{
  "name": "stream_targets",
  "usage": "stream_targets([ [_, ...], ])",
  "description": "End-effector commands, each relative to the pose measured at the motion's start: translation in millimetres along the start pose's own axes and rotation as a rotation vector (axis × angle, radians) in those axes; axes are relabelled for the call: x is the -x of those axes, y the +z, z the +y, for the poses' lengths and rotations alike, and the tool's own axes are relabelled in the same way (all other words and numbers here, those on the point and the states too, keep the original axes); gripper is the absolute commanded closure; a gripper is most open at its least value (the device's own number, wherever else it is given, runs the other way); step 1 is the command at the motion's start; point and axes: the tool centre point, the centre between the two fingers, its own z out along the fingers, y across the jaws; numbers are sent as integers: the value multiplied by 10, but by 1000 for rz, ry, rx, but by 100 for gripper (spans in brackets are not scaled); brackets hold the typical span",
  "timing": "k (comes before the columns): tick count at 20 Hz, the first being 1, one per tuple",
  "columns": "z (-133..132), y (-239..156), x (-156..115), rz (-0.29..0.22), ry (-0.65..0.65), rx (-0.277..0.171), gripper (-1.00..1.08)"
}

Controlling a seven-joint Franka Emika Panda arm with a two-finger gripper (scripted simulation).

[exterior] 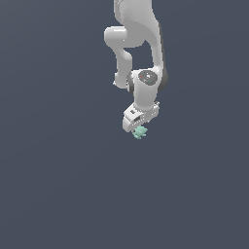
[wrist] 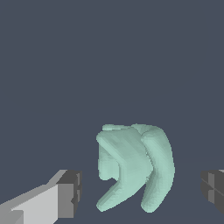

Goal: Pick up the object and move it to a goal position.

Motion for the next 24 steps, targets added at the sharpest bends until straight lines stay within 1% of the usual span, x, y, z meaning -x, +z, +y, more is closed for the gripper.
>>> stream_targets([
  [1,-4,94,7,-1,-1,0,-92],
  [7,-11,347,13,0,-4,-1,-92],
  [12,-10,412,11,0,-5,0,-92],
  [13,-10,412,11,0,-5,0,108],
  [24,-3,400,11,0,-4,1,108],
])
